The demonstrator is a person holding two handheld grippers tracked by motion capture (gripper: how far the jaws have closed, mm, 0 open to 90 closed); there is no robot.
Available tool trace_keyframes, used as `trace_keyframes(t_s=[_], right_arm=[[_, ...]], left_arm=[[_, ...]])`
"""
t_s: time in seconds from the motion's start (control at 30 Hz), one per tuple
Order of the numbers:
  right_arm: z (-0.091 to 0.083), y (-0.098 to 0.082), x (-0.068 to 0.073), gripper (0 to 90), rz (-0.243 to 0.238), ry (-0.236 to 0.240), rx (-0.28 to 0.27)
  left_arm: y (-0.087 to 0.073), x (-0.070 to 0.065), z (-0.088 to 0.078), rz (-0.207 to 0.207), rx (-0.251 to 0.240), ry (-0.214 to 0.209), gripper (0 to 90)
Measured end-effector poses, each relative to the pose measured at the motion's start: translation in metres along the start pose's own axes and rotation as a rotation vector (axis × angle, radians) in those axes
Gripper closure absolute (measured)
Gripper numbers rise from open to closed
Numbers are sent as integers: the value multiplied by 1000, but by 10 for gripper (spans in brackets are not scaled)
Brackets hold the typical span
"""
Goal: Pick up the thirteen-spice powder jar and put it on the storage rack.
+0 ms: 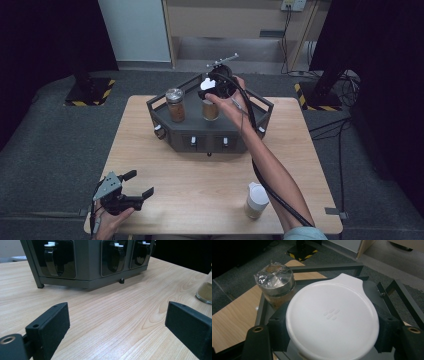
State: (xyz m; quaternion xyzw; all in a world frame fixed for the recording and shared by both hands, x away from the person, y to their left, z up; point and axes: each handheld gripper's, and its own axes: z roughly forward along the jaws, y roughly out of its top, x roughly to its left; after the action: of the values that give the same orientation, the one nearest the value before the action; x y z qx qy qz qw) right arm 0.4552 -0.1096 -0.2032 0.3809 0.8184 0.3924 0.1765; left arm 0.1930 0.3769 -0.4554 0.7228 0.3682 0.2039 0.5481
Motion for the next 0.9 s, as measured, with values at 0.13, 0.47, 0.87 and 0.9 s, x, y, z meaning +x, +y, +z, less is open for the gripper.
trace_keyframes(t_s=[0.13, 0.47, 0.87, 0.9], right_arm=[[9, 3, -2, 309, -5, -2, 5], [28, 1, -12, 309, 9, 8, 24], [35, -1, -15, 309, 16, 24, 33], [36, -1, -15, 309, 18, 26, 34]], left_arm=[[0, 1, 0, -2, -1, -1, 47], [-1, 2, 1, -4, 0, -3, 47], [0, 1, 1, -1, 2, -3, 47], [0, 1, 1, -1, 2, -3, 47]])
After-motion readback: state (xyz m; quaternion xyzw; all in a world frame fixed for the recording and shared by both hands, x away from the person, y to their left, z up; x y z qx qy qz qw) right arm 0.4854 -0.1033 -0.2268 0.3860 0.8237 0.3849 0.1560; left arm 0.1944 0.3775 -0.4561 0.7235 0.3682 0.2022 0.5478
